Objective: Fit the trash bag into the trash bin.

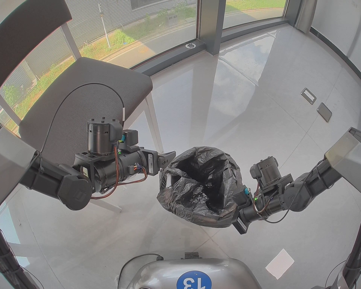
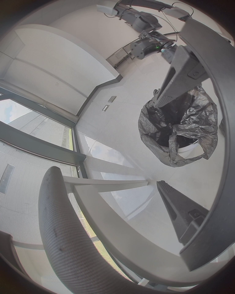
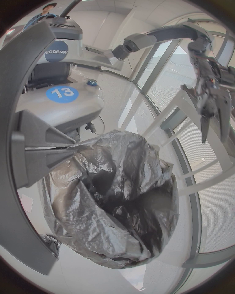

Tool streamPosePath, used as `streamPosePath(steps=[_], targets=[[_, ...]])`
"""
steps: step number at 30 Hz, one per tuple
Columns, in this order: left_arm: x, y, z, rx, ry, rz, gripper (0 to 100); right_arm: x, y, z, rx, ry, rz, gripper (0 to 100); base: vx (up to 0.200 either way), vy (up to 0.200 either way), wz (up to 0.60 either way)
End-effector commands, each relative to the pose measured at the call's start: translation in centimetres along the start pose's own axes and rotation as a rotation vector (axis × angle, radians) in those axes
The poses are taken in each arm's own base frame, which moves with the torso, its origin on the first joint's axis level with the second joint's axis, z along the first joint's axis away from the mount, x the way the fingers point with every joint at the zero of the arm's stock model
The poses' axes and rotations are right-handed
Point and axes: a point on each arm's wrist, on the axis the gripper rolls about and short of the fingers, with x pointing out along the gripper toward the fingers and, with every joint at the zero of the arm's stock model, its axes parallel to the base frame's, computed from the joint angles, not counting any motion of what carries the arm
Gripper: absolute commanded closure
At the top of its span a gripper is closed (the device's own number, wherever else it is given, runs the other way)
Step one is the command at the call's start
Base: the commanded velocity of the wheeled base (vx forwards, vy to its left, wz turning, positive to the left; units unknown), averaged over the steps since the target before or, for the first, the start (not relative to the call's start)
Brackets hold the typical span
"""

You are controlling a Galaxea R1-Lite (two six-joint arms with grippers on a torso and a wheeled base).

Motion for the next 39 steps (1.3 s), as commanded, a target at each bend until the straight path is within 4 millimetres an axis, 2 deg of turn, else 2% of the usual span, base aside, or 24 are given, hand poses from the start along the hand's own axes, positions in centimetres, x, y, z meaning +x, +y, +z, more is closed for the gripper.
streamPosePath(steps=[1,10,11,17,21,28,29,33,35,39], targets=[[-0.4,0.0,0.3,-0.001,-0.011,0.006,0,-0.4,2.2,-0.4,-0.032,0.01,0.033,100,0.0,0.0,0.0],[-0.8,-0.2,0.6,0.0,-0.018,0.004,0,-0.5,2.0,-0.6,-0.025,0.009,0.024,100,0.0,0.0,0.0],[-0.8,-0.2,0.5,-0.001,-0.017,0.004,0,-0.6,2.0,-0.6,-0.024,0.008,0.022,0,0.0,0.0,0.0],[-0.9,-0.3,0.4,0.0,-0.012,0.003,0,-1.7,1.3,-0.6,-0.009,-0.012,-0.009,0,0.0,0.0,0.0],[-0.9,-0.3,0.4,-0.001,-0.012,0.003,0,-3.2,0.1,-0.7,0.017,-0.037,-0.058,0,0.0,0.0,0.0],[-1.0,-0.4,0.2,0.0,-0.007,0.002,0,-6.9,-3.7,-2.0,0.106,-0.076,-0.203,0,0.0,0.0,0.0],[-1.0,-0.4,0.2,0.0,-0.007,0.004,0,-7.9,-4.7,-2.5,0.131,-0.079,-0.252,0,0.0,0.0,0.0],[-1.0,-0.5,0.2,0.0,-0.007,0.006,0,-9.0,-6.1,-3.3,0.165,-0.079,-0.311,0,0.0,0.0,0.0],[-1.1,-0.5,0.2,0.0,-0.009,0.006,0,-10.5,-8.2,-4.6,0.211,-0.076,-0.387,0,0.0,0.0,0.0],[-1.1,-0.5,0.3,0.001,-0.012,0.005,0,-10.5,-9.5,-5.9,0.24,-0.041,-0.428,0,0.0,0.0,0.0]])
